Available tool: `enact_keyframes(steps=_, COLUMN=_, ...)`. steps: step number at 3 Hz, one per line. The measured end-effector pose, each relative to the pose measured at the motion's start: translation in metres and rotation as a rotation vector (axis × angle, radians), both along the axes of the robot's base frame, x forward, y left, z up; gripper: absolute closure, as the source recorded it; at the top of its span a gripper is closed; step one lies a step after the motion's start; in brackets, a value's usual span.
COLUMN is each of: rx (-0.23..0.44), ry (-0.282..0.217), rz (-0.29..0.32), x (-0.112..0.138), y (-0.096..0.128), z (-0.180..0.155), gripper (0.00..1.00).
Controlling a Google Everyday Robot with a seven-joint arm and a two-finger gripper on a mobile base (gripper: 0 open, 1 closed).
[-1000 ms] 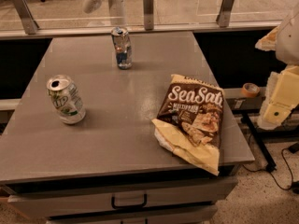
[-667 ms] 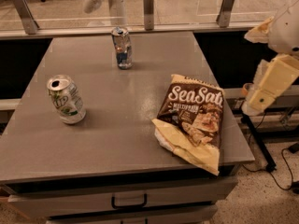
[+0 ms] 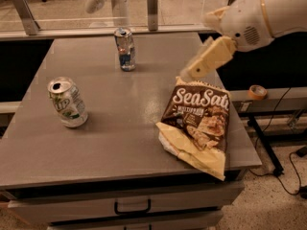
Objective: Move redbull can near 7up can
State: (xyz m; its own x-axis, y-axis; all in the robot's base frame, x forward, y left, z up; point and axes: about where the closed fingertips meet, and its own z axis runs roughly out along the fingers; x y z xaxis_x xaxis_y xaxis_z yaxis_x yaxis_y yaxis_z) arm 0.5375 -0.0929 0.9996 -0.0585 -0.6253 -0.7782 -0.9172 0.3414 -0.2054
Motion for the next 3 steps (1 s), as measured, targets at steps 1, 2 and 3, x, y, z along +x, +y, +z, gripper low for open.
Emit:
enact_keyframes(steps=1, rx=0.162, ry=-0.047, rz=-0.082, x=0.044, y=0.052, z=0.041, gripper=0.0)
enact_keyframes(steps=2, rx=0.229, ry=-0.025, rz=-0.095, x=0.057, y=0.092, z=0.053, gripper=0.0)
enact_keyframes(steps=3, rx=0.244, ry=-0.04, rz=-0.08, x=0.059, y=0.1, z=0.053, gripper=0.0)
